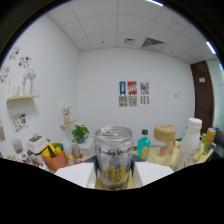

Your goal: Make me a cup of Mojito.

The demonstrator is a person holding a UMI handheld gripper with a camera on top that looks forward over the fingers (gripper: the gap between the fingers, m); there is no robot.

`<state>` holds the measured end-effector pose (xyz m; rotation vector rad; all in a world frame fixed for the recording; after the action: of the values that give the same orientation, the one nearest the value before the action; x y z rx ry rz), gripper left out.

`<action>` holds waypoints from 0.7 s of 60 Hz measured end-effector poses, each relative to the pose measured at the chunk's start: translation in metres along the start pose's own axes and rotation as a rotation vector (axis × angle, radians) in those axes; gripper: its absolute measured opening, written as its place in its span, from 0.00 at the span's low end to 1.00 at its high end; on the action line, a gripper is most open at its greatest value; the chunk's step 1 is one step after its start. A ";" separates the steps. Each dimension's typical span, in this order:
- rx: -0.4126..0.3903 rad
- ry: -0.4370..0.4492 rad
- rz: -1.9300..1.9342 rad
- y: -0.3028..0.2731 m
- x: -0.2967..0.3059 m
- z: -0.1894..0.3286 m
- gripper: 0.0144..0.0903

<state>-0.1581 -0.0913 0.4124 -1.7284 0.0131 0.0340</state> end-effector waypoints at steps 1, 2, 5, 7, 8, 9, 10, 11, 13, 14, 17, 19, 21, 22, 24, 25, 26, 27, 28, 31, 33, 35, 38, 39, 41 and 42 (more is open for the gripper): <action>0.001 0.001 0.010 0.000 0.000 -0.002 0.50; 0.002 0.000 0.020 0.000 0.001 -0.004 0.50; -0.004 -0.015 0.007 0.002 -0.001 -0.013 0.50; -0.004 -0.016 -0.002 0.003 -0.001 -0.020 0.49; -0.001 -0.018 -0.004 0.003 -0.001 -0.024 0.49; 0.002 -0.021 -0.007 0.004 -0.002 -0.029 0.49; 0.004 -0.026 -0.012 0.004 -0.001 -0.033 0.49; 0.006 -0.030 -0.014 0.005 -0.001 -0.038 0.49; 0.012 -0.032 -0.015 0.006 0.001 -0.048 0.49; 0.016 -0.031 -0.016 0.007 0.002 -0.053 0.49; 0.022 -0.036 -0.034 0.010 0.005 -0.069 0.49; 0.024 -0.033 -0.037 0.012 0.008 -0.079 0.49; 0.023 -0.034 -0.039 0.016 0.012 -0.088 0.49; 0.021 -0.035 -0.038 0.018 0.013 -0.093 0.49; 0.019 -0.035 -0.031 0.023 0.017 -0.101 0.49; 0.017 -0.035 -0.030 0.026 0.019 -0.105 0.49; 0.013 -0.036 -0.030 0.029 0.021 -0.109 0.49; 0.009 -0.034 -0.030 0.033 0.024 -0.112 0.49; 0.005 -0.032 -0.029 0.036 0.027 -0.116 0.49; -0.010 -0.025 -0.024 0.047 0.037 -0.124 0.49; -0.023 -0.021 -0.015 0.056 0.042 -0.129 0.49; -0.036 -0.020 -0.006 0.068 0.047 -0.132 0.49; -0.059 -0.018 -0.003 0.086 0.056 -0.135 0.49; -0.067 -0.015 -0.003 0.092 0.059 -0.135 0.49; -0.082 -0.015 -0.002 0.103 0.065 -0.137 0.49; -0.088 -0.015 0.000 0.109 0.068 -0.136 0.49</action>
<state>-0.0915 -0.2424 0.3241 -1.8161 0.0002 0.0478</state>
